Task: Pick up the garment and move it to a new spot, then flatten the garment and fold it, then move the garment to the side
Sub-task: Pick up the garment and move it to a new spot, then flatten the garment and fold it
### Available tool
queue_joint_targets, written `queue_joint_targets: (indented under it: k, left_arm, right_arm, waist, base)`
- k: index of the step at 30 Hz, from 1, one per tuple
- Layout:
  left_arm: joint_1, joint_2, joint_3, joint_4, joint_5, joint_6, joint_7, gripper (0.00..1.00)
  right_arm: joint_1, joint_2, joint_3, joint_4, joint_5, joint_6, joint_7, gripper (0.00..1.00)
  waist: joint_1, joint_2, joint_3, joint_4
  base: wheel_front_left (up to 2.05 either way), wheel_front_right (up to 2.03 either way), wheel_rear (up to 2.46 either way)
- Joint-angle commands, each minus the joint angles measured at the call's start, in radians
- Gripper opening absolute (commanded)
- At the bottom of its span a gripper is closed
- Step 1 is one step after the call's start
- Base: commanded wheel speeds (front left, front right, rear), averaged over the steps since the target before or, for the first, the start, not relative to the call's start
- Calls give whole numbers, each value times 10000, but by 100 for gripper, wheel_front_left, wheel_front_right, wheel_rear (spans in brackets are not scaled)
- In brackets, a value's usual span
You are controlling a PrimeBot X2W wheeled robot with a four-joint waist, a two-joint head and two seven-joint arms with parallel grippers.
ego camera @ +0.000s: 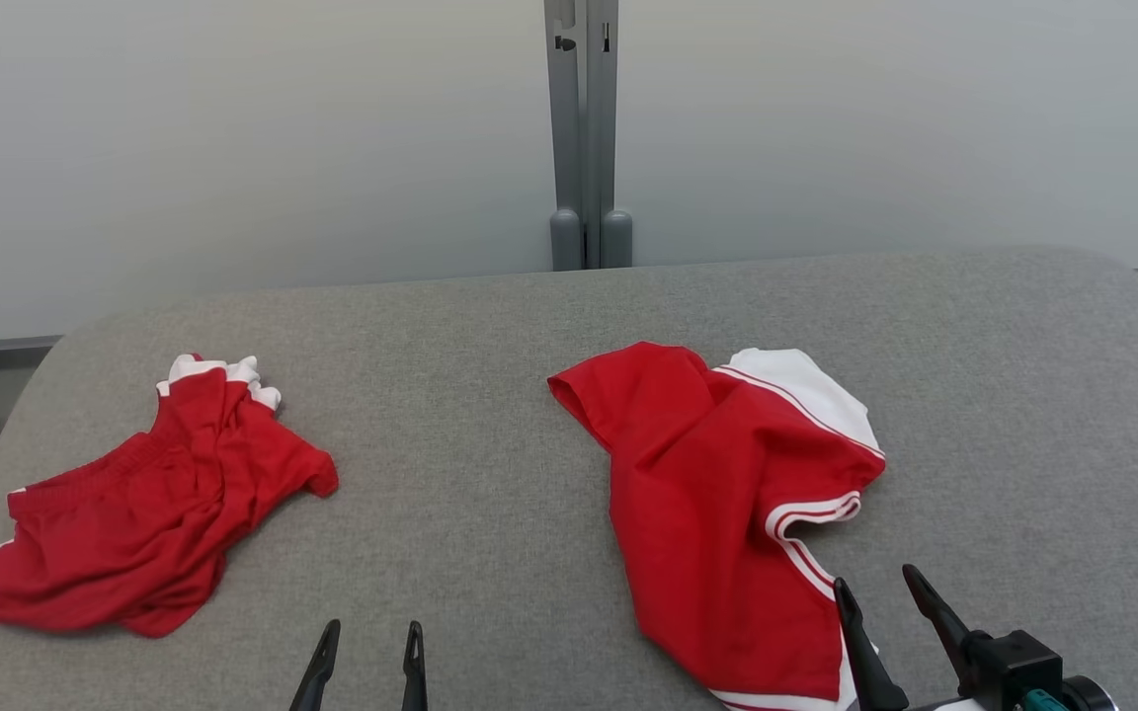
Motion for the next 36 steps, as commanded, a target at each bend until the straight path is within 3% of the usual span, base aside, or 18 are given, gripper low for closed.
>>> queue_joint_targets:
  k: [1,36]
  left_arm:
    - [-52,10,0,33,-15,28,5,100]
    - [-171,12,-192,50,118,-10,5,100]
  right_arm:
    - [-16,-17,-22,-2,27,-10,-5,100]
    - [-2,-25,-7,-101,56,-10,-5,100]
  waist:
    - [0,0,0,15]
    - [0,0,121,61]
  base:
    - [0,0,0]
    - [0,0,0]
